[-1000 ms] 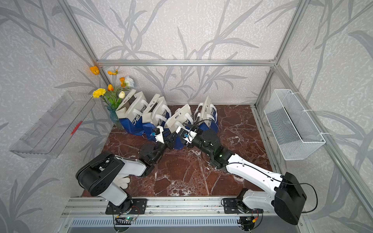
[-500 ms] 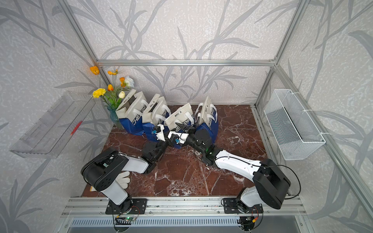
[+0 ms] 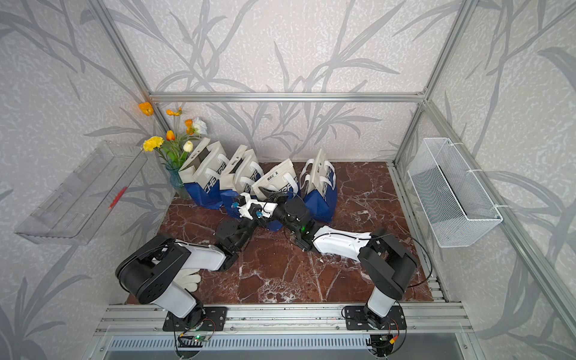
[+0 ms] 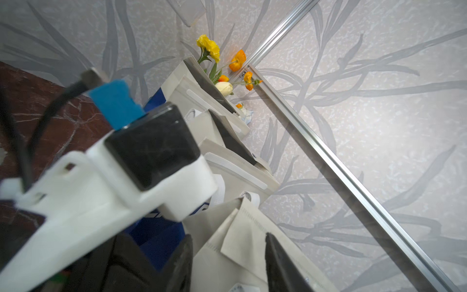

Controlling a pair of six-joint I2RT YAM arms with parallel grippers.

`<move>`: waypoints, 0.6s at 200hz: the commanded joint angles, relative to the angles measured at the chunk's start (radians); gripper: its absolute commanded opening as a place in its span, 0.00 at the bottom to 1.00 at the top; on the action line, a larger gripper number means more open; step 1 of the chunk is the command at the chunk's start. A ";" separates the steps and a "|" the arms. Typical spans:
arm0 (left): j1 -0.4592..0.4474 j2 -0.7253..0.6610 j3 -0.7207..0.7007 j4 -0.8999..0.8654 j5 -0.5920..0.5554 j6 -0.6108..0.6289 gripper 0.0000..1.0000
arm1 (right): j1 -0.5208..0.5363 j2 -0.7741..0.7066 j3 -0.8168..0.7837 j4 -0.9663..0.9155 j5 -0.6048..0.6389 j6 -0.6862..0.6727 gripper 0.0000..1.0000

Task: Open the takeout bag
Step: Pick up the takeout bag at the center of the board.

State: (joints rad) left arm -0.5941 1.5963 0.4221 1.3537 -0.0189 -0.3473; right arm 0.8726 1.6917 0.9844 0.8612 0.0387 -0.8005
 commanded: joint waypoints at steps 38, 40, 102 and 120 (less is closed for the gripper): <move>0.001 -0.021 -0.022 0.017 -0.011 0.029 0.00 | 0.009 0.106 0.086 0.084 0.107 -0.003 0.31; 0.001 -0.022 -0.024 0.016 -0.011 0.030 0.00 | 0.009 0.108 0.089 0.082 0.109 -0.003 0.30; 0.000 -0.028 -0.035 0.015 -0.009 0.031 0.00 | 0.016 0.171 0.120 0.102 0.184 -0.034 0.19; 0.001 -0.037 -0.034 0.002 -0.006 0.034 0.00 | 0.017 0.186 0.135 0.122 0.196 -0.038 0.14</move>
State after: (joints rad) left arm -0.5816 1.5936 0.4026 1.3537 -0.0536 -0.3336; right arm 0.8841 1.8400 1.0748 0.9329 0.1768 -0.8280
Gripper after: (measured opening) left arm 0.048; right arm 0.174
